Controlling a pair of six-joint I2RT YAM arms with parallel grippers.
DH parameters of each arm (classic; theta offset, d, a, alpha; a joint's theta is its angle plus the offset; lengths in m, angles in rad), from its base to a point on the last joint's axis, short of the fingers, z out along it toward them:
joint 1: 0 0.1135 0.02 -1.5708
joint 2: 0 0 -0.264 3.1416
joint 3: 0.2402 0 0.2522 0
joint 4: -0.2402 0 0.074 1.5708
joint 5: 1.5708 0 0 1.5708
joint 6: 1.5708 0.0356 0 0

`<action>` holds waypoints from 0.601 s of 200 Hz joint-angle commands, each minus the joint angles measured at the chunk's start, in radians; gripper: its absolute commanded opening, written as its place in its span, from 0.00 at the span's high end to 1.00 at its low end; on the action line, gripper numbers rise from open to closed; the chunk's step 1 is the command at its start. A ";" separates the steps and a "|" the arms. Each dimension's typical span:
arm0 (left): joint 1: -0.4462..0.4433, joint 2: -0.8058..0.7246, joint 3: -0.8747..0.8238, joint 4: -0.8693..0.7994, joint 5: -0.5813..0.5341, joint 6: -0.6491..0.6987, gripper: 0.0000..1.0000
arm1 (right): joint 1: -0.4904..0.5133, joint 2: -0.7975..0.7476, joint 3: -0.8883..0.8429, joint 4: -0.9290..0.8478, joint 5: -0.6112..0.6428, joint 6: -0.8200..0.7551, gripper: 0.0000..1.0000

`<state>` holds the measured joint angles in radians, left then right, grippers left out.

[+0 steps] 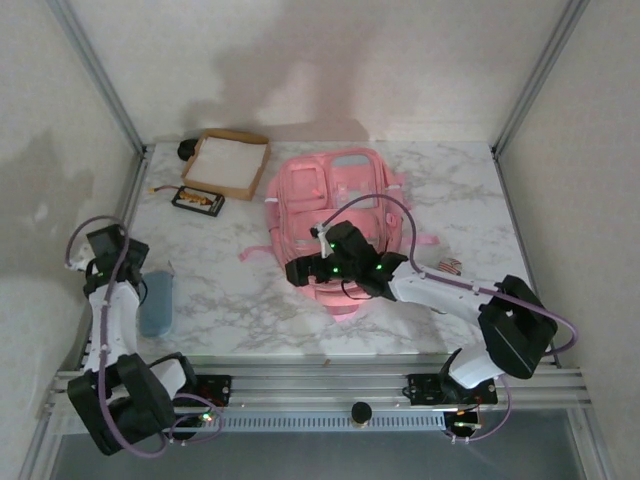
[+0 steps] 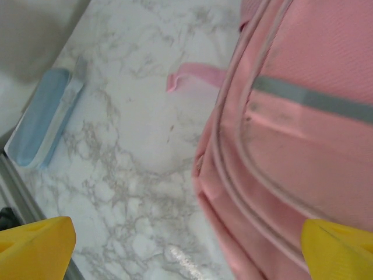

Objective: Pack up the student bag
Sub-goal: Move the pencil pouch to the bottom-left of the table.

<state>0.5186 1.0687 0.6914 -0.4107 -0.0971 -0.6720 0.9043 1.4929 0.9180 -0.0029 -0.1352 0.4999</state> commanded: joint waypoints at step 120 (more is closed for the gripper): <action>-0.202 0.141 -0.230 0.137 0.278 -0.077 0.01 | 0.007 0.078 0.158 -0.133 0.131 -0.049 0.01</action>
<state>0.4335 1.2190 0.5198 -0.2695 0.1062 -0.6754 0.9104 1.5429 1.0218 -0.0925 -0.0448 0.4797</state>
